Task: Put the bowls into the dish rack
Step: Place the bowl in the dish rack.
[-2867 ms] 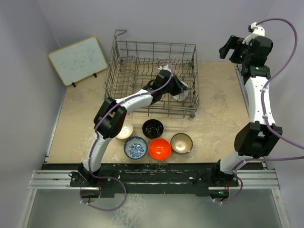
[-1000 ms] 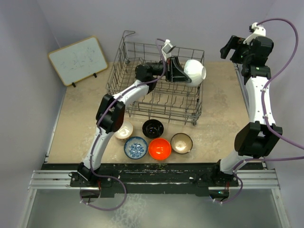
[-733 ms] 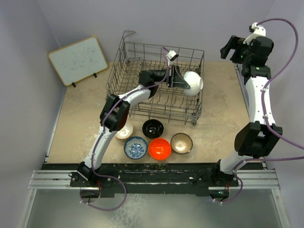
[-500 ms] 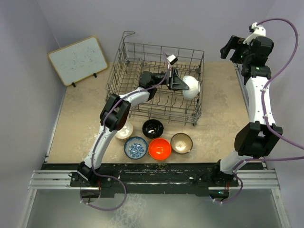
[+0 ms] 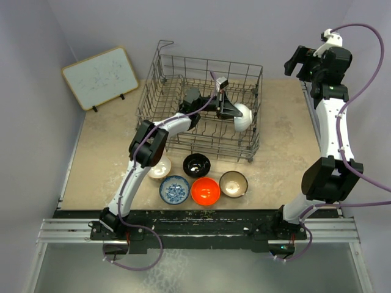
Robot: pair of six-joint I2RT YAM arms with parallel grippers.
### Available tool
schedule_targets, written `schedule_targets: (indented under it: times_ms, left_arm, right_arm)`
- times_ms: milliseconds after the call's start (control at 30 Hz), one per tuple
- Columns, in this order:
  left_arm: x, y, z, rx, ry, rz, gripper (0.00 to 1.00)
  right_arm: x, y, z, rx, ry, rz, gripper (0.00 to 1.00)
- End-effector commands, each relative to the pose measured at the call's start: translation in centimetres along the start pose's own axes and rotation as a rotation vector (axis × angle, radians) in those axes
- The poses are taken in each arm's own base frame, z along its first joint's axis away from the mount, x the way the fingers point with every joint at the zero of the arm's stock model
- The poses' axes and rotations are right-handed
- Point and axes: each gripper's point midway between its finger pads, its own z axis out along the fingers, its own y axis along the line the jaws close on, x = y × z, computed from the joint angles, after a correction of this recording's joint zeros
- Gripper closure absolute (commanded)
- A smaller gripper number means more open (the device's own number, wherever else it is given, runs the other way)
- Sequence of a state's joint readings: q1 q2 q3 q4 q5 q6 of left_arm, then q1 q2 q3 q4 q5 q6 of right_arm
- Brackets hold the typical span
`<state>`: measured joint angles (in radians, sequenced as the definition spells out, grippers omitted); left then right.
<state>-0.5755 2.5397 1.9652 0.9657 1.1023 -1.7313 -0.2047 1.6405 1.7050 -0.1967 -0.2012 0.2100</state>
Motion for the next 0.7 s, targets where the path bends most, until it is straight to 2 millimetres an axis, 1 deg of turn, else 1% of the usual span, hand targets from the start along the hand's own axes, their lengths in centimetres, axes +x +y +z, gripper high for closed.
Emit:
schedule_targets:
  times_ms: [0, 200, 233, 267, 300, 367, 467, 600, 667]
  left_arm:
    - [-0.3, -0.7, 0.4, 0.005, 0.019, 0.040, 1.00]
    - [-0.6, 1.7, -0.3, -0.059, 0.000, -0.025, 1.00]
    - [-0.7, 2.4, -0.3, -0.077, -0.005, -0.042, 0.97]
    - [-0.8, 2.7, -0.3, -0.089, -0.006, -0.051, 0.90]
    - [-0.7, 3.0, -0.3, -0.102, -0.004, -0.057, 0.85]
    - [-0.7, 3.7, -0.4, -0.126, -0.001, -0.060, 0.82]
    - [-0.7, 4.4, -0.6, -0.148, -0.002, -0.077, 0.70]
    - [-0.6, 4.9, -0.6, -0.158, -0.006, -0.081, 0.51]
    - [-0.7, 4.7, -0.5, -0.156, -0.005, -0.068, 0.43]
  right_arm:
    - [-3.3, 0.1, -1.8, 0.010, -0.095, -0.029, 0.00]
    - [-3.3, 0.0, -1.9, 0.007, -0.097, -0.028, 0.00]
    - [-3.2, 0.0, -1.8, 0.006, -0.095, -0.025, 0.00]
    - [-3.3, 0.0, -1.9, 0.006, -0.098, -0.026, 0.00]
    - [-3.3, 0.0, -1.9, 0.005, -0.099, -0.026, 0.00]
    - [-3.3, 0.0, -1.9, 0.006, -0.099, -0.025, 0.00]
    - [-3.3, -0.1, -1.9, 0.005, -0.099, -0.025, 0.00]
    - [-3.2, -0.1, -1.8, 0.004, -0.097, -0.024, 0.00]
    - [-3.2, -0.1, -1.8, 0.004, -0.097, -0.023, 0.00]
